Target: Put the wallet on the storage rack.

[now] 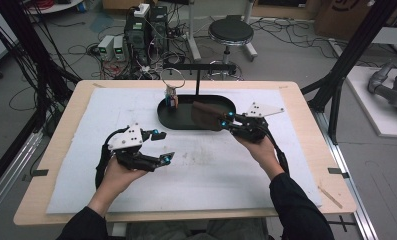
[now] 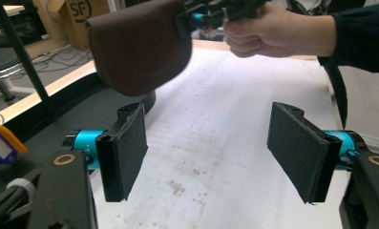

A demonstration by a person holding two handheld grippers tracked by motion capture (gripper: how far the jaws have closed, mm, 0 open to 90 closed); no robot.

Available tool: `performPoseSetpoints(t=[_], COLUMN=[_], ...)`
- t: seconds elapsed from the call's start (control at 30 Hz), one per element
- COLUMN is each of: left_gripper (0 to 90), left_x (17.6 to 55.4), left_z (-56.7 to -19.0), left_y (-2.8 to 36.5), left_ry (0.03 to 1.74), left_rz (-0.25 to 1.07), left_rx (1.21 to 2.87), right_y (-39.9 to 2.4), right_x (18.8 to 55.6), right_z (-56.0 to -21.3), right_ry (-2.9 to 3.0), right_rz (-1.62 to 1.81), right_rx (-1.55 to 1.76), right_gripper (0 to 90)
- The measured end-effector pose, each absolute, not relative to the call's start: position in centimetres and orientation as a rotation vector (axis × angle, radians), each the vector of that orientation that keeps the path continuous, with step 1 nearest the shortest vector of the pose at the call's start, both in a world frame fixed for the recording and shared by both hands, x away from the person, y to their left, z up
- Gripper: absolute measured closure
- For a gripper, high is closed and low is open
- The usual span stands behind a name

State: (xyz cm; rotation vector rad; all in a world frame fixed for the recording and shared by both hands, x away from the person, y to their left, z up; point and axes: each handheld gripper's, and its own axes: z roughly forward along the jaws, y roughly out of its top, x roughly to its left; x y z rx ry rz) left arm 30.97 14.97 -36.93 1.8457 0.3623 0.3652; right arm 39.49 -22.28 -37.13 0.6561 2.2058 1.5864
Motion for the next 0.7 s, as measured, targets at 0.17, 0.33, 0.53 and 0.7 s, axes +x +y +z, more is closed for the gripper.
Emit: performPoseSetpoints(t=[0.17,0.33,0.53,0.7], left_gripper=[29.8,29.7,29.8,29.7], left_x=[30.6,30.5,30.4,30.5], left_z=[-37.5,-37.4,-37.5,-37.7], left_y=[15.6,16.0,16.3,16.4], left_ry=[0.376,0.384,0.394,0.397], left_rz=[0.384,0.406,0.412,0.413], left_rx=[1.854,1.838,1.820,1.821], right_y=[-21.2,-20.1,-18.6,-17.5], right_x=[41.2,42.9,44.8,45.7], right_z=[-37.6,-38.2,-39.8,-41.0], right_ry=[2.222,2.208,2.202,2.180], right_rz=[1.534,1.500,1.443,1.404], right_rx=[0.687,0.733,0.809,0.831], right_gripper=[73.9,74.0,74.0,74.0])
